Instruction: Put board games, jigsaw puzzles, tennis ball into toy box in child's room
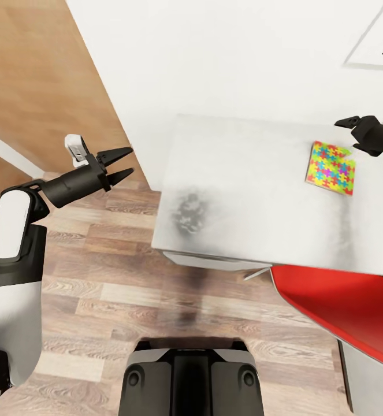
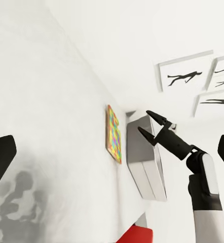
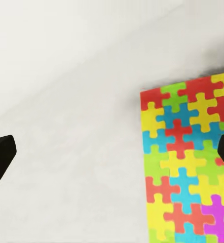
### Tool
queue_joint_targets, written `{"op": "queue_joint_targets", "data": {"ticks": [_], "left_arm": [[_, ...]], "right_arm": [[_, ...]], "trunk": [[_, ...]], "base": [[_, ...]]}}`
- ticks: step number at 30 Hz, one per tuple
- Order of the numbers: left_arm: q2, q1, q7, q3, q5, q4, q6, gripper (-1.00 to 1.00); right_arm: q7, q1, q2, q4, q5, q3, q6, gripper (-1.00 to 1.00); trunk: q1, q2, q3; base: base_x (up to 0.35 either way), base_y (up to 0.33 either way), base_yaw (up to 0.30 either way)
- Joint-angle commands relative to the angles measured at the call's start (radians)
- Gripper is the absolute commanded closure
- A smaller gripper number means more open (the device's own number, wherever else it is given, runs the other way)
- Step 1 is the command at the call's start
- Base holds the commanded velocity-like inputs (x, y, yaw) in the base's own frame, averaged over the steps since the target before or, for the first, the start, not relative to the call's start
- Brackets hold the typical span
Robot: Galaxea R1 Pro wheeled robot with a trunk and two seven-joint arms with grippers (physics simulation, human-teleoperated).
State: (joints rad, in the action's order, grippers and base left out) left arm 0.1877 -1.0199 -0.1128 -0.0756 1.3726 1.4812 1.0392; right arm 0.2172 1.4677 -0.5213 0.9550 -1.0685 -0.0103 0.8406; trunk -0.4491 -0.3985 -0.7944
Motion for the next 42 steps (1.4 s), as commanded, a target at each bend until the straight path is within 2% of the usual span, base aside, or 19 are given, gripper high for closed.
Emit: {"op": "queue_joint_targets", "data": {"ticks": [1,23,34,42], "left_arm": [[0.0,-0.001,-0.011,-0.001,-0.01,0.0,0.004,-1.0],[-0.001,0.001,-0.009,-0.001,-0.01,0.003,0.004,-1.0],[-0.002,0.001,-0.009,-0.001,-0.01,0.004,0.004,-1.0],[-0.002,0.001,-0.008,-0.001,-0.01,0.004,0.004,-1.0]], "right_arm": [[0.009,0.0,-0.001,-0.001,-0.003,-0.002,0.001,-1.0],[0.005,-0.004,-0.002,-0.035,0.083,0.001,-0.008,-1.0],[0.005,-0.007,-0.003,-0.047,0.103,0.001,-0.009,-1.0],[0.006,-0.037,-0.001,-0.05,0.111,0.001,-0.009,-1.0]], "trunk": [[-0.001,-0.001,-0.001],[-0.001,-0.001,-0.001],[-0.001,-0.001,-0.001],[-0.001,-0.001,-0.001]], "base": [[0.159,-0.119,0.0],[0.047,-0.035,0.0],[0.004,-0.003,0.0],[0.0,0.0,0.0]]}}
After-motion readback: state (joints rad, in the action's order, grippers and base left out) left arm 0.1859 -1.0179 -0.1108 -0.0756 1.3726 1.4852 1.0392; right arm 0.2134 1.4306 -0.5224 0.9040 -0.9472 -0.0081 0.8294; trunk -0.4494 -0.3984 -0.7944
